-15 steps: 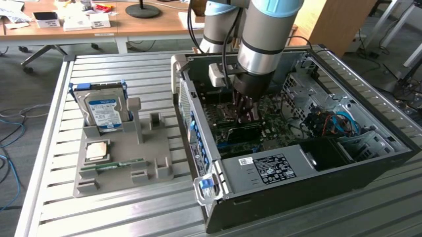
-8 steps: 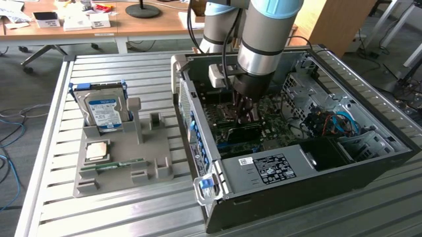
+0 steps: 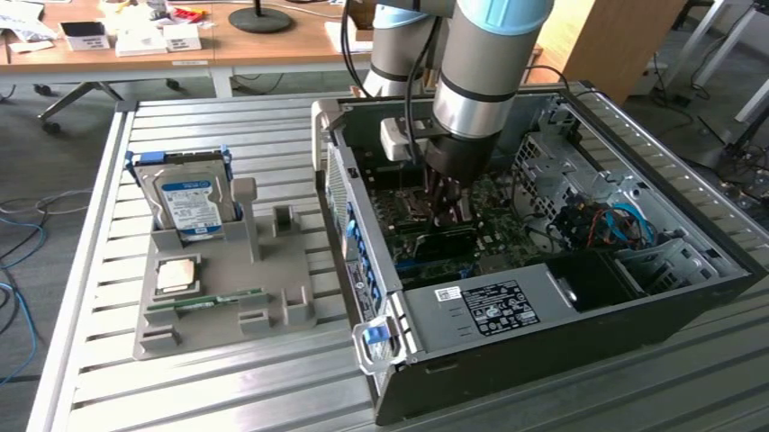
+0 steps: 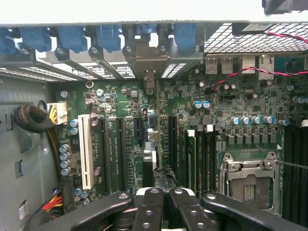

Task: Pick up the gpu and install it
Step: 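Press down on the gpu until it lock into place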

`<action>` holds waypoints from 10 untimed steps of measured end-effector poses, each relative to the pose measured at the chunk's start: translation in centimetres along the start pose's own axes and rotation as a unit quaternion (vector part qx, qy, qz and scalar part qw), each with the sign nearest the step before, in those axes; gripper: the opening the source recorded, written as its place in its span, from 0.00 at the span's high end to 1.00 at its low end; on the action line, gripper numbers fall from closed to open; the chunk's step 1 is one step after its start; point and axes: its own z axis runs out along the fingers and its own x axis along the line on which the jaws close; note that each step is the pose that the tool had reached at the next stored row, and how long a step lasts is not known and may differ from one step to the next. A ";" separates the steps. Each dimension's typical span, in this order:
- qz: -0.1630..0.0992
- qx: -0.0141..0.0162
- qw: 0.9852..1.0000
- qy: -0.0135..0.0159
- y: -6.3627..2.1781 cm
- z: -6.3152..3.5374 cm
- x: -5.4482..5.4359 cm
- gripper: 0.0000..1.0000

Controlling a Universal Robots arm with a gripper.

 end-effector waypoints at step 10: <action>0.000 0.000 1.000 0.000 0.03 0.19 0.0 0.89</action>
